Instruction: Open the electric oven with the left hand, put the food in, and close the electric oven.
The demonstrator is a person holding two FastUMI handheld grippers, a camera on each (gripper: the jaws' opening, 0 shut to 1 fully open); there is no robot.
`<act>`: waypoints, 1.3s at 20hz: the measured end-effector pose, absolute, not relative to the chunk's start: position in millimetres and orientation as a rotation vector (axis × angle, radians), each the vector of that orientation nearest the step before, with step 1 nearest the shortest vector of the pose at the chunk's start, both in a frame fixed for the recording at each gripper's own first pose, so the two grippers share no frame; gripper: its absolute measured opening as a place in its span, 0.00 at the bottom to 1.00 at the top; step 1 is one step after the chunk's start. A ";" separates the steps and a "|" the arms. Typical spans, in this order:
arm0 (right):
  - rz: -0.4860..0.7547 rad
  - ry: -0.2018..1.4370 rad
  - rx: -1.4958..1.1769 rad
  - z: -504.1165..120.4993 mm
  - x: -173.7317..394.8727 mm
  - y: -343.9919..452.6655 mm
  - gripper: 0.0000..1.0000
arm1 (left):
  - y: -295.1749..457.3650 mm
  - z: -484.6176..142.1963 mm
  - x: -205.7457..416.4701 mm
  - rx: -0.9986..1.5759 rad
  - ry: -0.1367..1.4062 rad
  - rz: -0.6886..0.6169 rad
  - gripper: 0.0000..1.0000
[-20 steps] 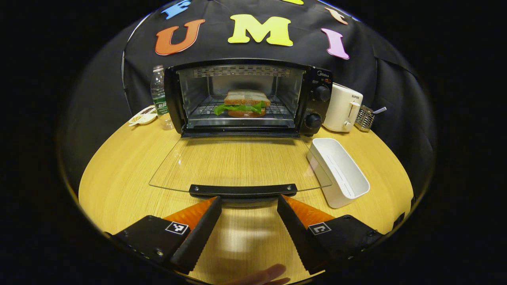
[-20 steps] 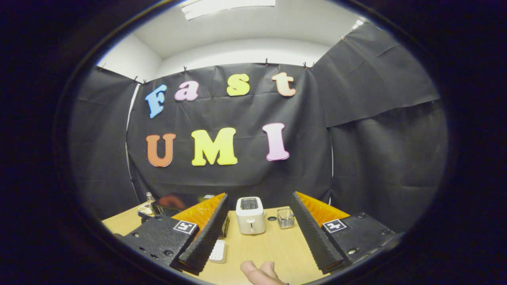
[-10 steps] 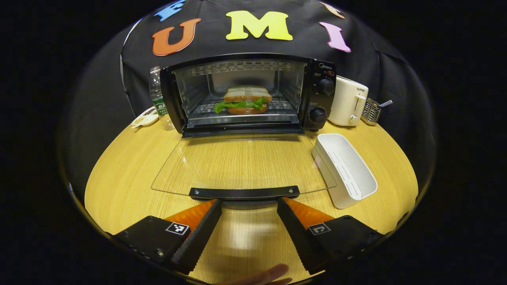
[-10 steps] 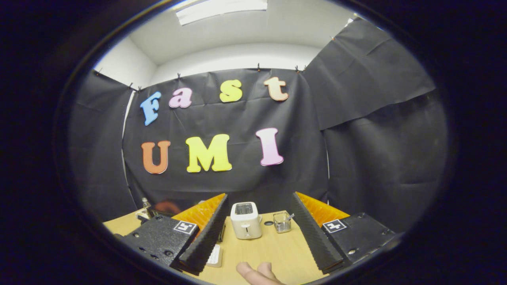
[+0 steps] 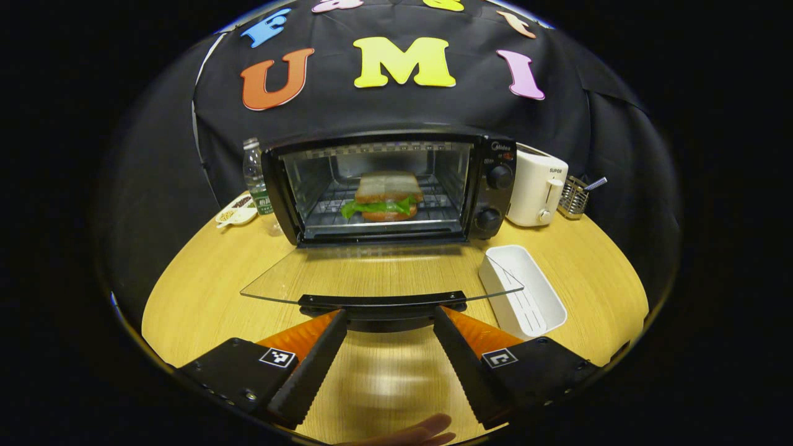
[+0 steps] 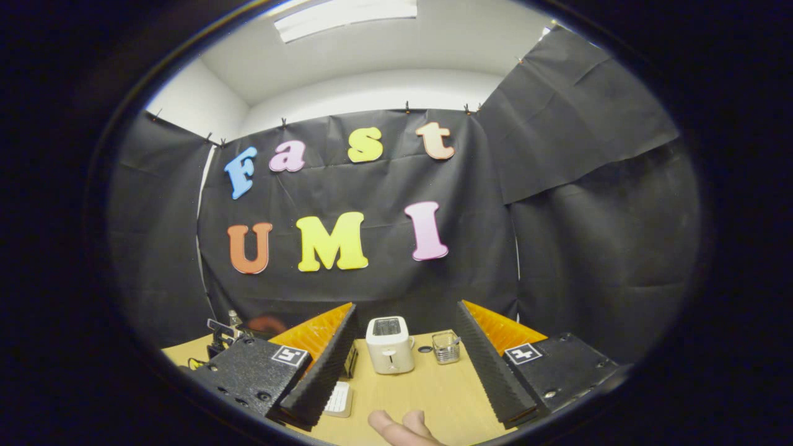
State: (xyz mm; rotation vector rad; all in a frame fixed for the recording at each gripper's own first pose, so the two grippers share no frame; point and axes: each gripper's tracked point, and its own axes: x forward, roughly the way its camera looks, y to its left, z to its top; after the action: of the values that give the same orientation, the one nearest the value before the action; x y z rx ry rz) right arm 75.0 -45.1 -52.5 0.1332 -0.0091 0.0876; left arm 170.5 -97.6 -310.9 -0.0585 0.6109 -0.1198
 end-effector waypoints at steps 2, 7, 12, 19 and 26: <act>0.090 0.004 0.130 -57.4 77.3 -44.0 0.89 | -95.5 -296.9 177.6 -0.064 0.575 -0.115 0.94; 0.092 0.038 0.130 -66.5 76.7 -43.0 0.89 | -94.6 -271.3 190.2 -0.038 0.502 -0.108 0.95; 0.071 0.060 0.144 -75.1 75.3 -49.1 1.00 | -91.9 -246.1 209.9 0.002 0.410 -0.107 0.96; 0.076 0.069 0.179 -77.3 62.1 -49.5 0.89 | -87.3 -210.4 252.7 0.006 0.276 -0.099 0.95; 0.052 0.031 0.163 -66.0 40.8 -53.3 0.89 | -80.1 -179.9 249.6 -0.051 0.242 -0.088 0.95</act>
State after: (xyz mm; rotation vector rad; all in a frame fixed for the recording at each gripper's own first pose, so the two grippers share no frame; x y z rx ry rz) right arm 40.8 -53.3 -66.0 0.1630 0.0311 0.0515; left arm 249.6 -80.1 -179.9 -0.0505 0.2421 -0.0882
